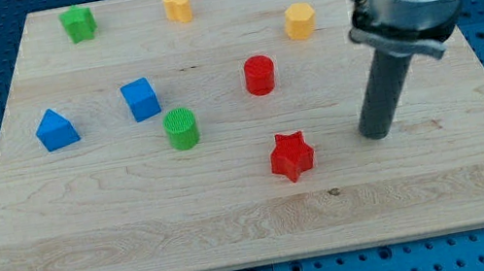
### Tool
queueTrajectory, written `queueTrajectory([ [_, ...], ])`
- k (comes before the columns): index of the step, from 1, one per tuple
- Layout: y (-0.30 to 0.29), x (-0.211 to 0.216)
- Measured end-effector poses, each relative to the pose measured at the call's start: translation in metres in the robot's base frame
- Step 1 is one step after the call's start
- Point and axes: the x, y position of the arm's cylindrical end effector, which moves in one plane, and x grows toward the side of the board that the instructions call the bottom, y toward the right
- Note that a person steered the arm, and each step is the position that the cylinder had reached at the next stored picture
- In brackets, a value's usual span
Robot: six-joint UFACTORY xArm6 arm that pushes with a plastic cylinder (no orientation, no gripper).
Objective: Place the red star towards the bottom right of the red circle
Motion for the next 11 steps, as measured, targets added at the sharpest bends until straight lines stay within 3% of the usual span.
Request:
queueTrajectory([
  [2,-0.018,0.052],
  [3,-0.061,0.074],
  [4,-0.108,0.072],
  [11,-0.089,0.020],
])
